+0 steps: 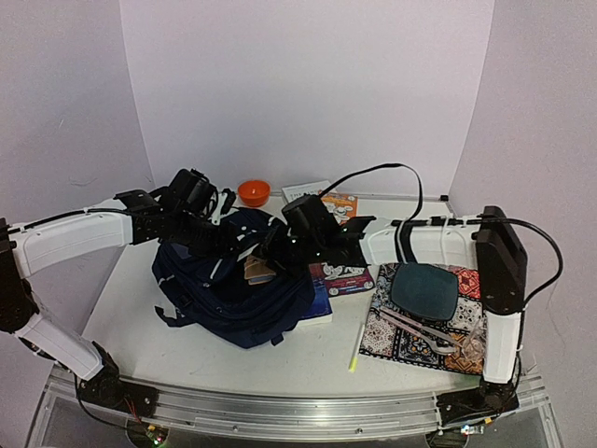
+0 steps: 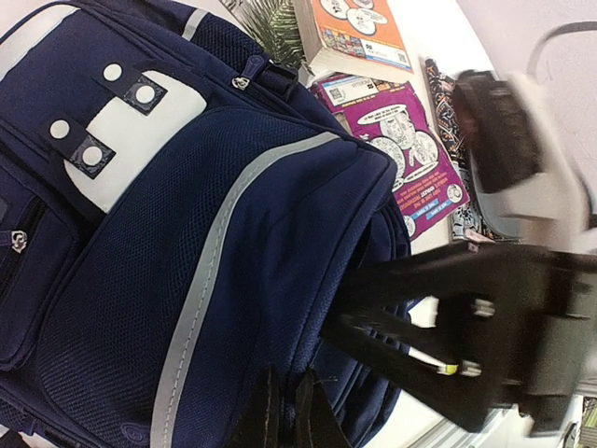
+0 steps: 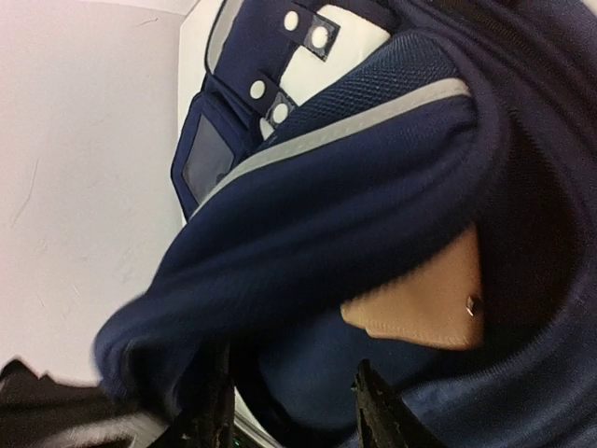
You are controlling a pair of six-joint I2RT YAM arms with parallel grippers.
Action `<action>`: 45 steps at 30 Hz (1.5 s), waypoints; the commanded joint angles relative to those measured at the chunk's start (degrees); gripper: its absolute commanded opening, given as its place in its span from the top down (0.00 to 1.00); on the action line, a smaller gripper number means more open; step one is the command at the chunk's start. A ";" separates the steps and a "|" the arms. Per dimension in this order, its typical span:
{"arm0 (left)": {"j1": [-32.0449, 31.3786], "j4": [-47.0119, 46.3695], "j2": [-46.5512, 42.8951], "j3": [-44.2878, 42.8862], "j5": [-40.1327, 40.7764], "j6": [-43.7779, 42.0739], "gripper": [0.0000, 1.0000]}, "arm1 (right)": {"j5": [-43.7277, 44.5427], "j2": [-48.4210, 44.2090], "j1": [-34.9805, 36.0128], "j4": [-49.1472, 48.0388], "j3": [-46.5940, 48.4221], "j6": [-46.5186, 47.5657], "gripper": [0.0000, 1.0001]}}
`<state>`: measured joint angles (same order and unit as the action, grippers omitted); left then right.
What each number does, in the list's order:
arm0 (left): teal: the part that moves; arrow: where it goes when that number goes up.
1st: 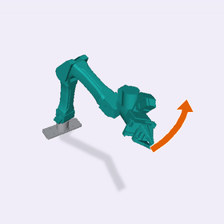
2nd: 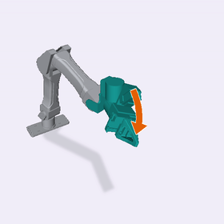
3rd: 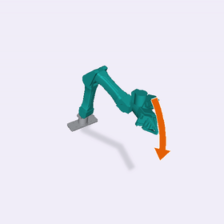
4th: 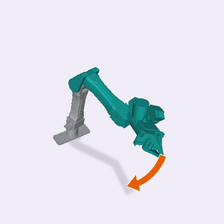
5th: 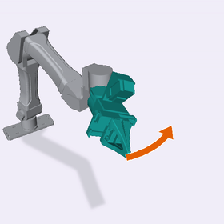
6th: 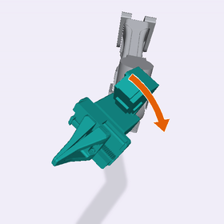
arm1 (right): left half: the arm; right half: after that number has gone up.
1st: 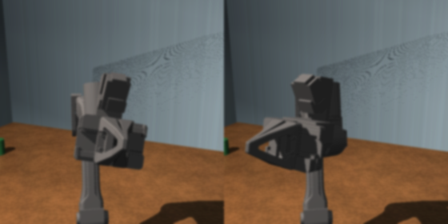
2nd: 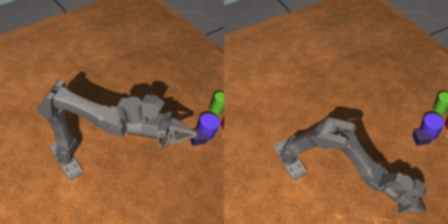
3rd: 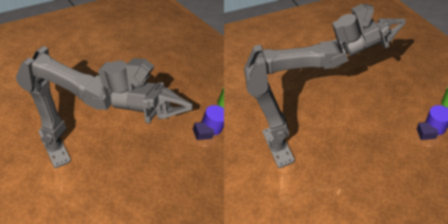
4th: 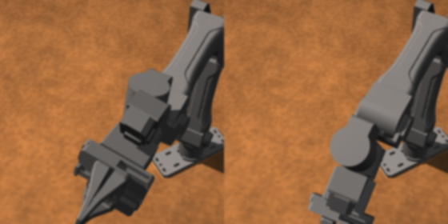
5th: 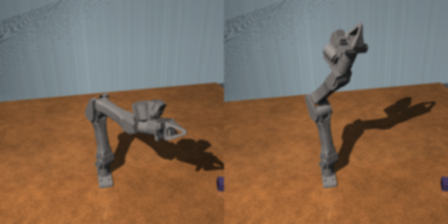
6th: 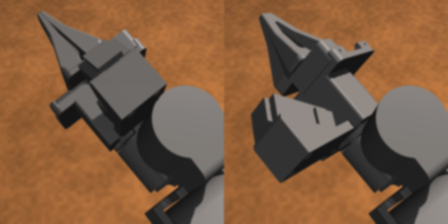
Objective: Pack the student bag
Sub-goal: Place the pen in the second largest pocket of the bag, then pick up the pen from the second largest pocket of the bag.
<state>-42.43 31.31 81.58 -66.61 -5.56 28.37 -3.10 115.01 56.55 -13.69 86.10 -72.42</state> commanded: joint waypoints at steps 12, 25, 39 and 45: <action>0.39 -6.54 -3.26 0.97 2.05 -2.31 1.00 | 7.16 -18.77 0.32 36.90 -11.42 16.55 0.50; 0.59 -6.52 -3.06 1.87 2.06 -3.32 1.00 | 4.88 -24.32 1.82 41.64 -27.16 8.46 0.54; 0.69 -6.52 -3.95 2.95 1.59 -3.41 1.00 | 1.36 -18.26 4.48 35.39 -31.36 5.71 0.63; 0.77 -6.52 -4.11 3.09 1.26 -3.62 1.00 | 0.93 -15.75 5.06 33.48 -31.62 5.71 0.65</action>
<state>-42.19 28.91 80.20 -63.24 -4.42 25.32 -2.05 97.60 61.02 18.70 55.31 -65.88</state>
